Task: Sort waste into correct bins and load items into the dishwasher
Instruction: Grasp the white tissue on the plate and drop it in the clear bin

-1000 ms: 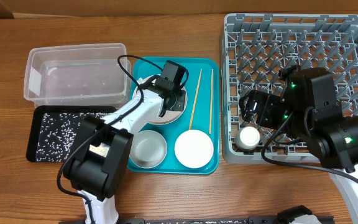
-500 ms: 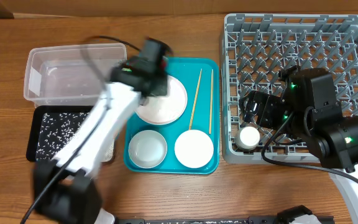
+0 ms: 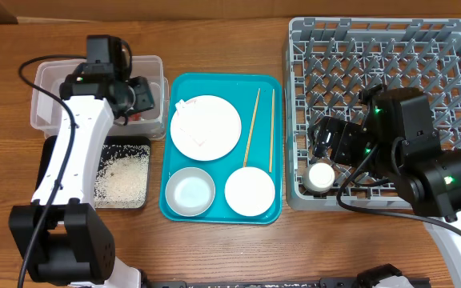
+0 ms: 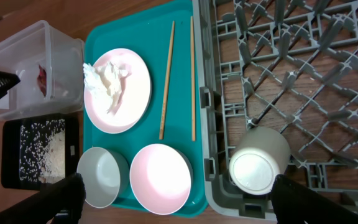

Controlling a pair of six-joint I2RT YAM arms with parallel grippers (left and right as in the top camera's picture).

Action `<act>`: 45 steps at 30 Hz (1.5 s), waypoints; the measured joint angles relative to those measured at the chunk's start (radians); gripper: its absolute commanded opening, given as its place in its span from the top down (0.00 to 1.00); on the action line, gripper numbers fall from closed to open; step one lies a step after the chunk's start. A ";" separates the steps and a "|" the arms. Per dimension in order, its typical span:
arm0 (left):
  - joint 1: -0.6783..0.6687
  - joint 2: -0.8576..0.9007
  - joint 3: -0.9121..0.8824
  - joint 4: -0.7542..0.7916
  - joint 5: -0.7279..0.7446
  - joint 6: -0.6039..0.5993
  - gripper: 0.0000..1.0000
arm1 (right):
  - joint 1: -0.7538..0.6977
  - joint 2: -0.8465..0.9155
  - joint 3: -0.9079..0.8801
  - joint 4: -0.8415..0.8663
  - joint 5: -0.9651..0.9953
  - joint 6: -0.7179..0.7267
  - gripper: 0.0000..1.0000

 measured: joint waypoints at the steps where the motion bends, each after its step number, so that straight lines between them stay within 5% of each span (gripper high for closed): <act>1: -0.015 0.000 0.000 0.007 0.011 0.007 0.39 | 0.000 0.000 0.000 -0.001 0.000 0.000 0.03; 8: -0.231 0.032 0.000 0.039 -0.029 0.064 0.25 | 0.000 0.000 0.000 -0.001 0.000 0.000 0.03; 14: -0.335 0.223 0.000 0.066 -0.105 0.073 0.28 | 0.000 0.000 0.000 -0.004 0.000 0.000 0.03; 16: -0.332 0.282 0.000 0.071 -0.118 0.067 0.41 | 0.000 0.000 0.000 -0.005 0.000 0.000 0.03; 19: -0.329 0.334 -0.002 0.069 -0.119 0.058 0.94 | 0.000 0.000 0.000 -0.006 0.000 0.000 0.03; 20: -0.327 0.338 -0.002 0.065 -0.111 0.056 0.96 | 0.000 0.000 0.000 -0.006 0.000 0.000 0.03; 30: -0.298 0.191 0.146 -0.158 -0.048 0.042 0.96 | 0.000 0.000 0.000 -0.013 0.000 0.000 0.03; 36: -0.096 0.008 0.206 -0.174 -0.107 0.019 0.94 | 0.000 0.000 0.000 -0.019 0.000 0.000 0.03; 38: -0.003 0.006 0.206 -0.174 -0.109 0.019 0.60 | 0.000 0.000 0.000 -0.019 0.000 0.000 0.03; 40: 0.076 0.036 0.206 -0.166 -0.104 0.021 0.42 | 0.000 0.000 0.000 -0.019 0.000 0.000 0.03; 45: 0.130 0.103 0.191 -0.188 -0.055 0.052 0.40 | 0.000 0.000 0.000 -0.019 0.000 0.000 0.03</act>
